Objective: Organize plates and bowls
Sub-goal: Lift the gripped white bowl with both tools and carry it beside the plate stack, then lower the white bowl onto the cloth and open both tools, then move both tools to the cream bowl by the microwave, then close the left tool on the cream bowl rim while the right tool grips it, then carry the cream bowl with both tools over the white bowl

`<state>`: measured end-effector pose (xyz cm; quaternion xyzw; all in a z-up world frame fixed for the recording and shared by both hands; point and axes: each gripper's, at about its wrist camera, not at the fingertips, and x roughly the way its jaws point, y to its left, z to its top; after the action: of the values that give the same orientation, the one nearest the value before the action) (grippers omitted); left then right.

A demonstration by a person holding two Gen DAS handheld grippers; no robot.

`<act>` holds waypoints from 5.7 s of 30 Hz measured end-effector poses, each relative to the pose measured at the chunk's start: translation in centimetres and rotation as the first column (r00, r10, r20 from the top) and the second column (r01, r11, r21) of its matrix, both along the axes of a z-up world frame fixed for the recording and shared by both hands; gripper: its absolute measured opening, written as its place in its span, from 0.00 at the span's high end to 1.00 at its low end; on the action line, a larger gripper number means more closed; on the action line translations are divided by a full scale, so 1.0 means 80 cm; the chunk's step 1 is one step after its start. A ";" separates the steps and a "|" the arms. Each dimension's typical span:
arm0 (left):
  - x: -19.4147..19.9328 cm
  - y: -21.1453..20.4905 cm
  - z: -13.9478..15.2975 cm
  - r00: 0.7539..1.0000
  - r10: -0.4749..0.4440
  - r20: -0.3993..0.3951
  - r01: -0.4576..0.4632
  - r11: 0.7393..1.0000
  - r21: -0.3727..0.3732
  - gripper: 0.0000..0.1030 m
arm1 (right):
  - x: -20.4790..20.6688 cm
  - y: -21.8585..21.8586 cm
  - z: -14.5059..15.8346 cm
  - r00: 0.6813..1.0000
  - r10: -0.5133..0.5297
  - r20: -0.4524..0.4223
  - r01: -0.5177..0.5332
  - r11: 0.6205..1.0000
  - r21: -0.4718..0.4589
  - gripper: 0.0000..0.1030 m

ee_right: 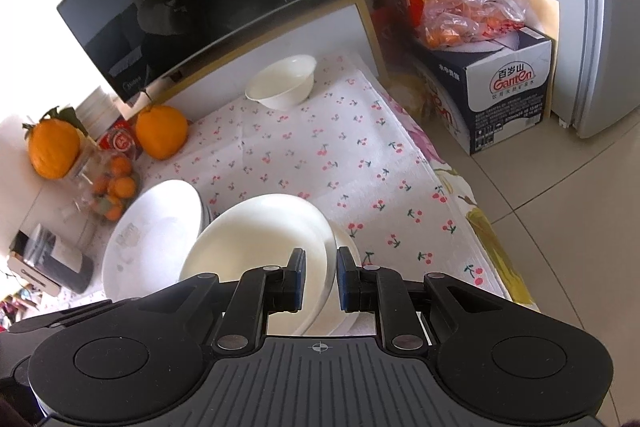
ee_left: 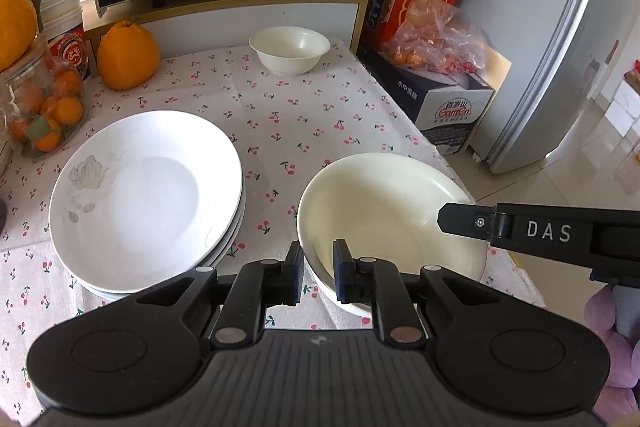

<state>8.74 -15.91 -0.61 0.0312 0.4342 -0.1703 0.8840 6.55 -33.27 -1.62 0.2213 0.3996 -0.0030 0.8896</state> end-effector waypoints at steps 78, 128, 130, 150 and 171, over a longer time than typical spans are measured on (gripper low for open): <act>0.049 0.083 0.027 0.998 0.055 -0.004 -0.056 0.995 -0.081 0.02 | 0.142 0.014 0.040 0.998 0.057 0.029 -0.056 0.998 -0.028 0.19; 0.332 0.024 -0.049 0.972 0.212 -0.103 -0.235 0.910 -0.341 0.60 | 0.386 -0.047 -0.071 0.997 -0.078 -0.027 0.082 0.981 0.177 0.35; 0.332 0.026 -0.050 0.972 0.208 -0.111 -0.234 0.910 -0.341 0.65 | 0.390 -0.047 -0.074 0.996 -0.078 -0.033 0.083 0.979 0.184 0.42; 0.305 0.026 -0.011 0.980 0.172 -0.102 -0.195 0.932 -0.307 0.89 | 0.371 -0.032 -0.034 0.998 -0.045 -0.038 0.050 0.986 0.161 0.92; 0.243 0.058 0.056 0.980 0.170 -0.105 -0.196 0.924 -0.330 0.89 | 0.302 0.006 0.056 1.000 -0.009 -0.017 0.011 0.992 0.127 0.91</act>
<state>28.18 -11.23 3.87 -0.1680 0.4319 -0.1600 0.8715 30.70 -32.76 2.83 0.2793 0.4053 0.0162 0.8703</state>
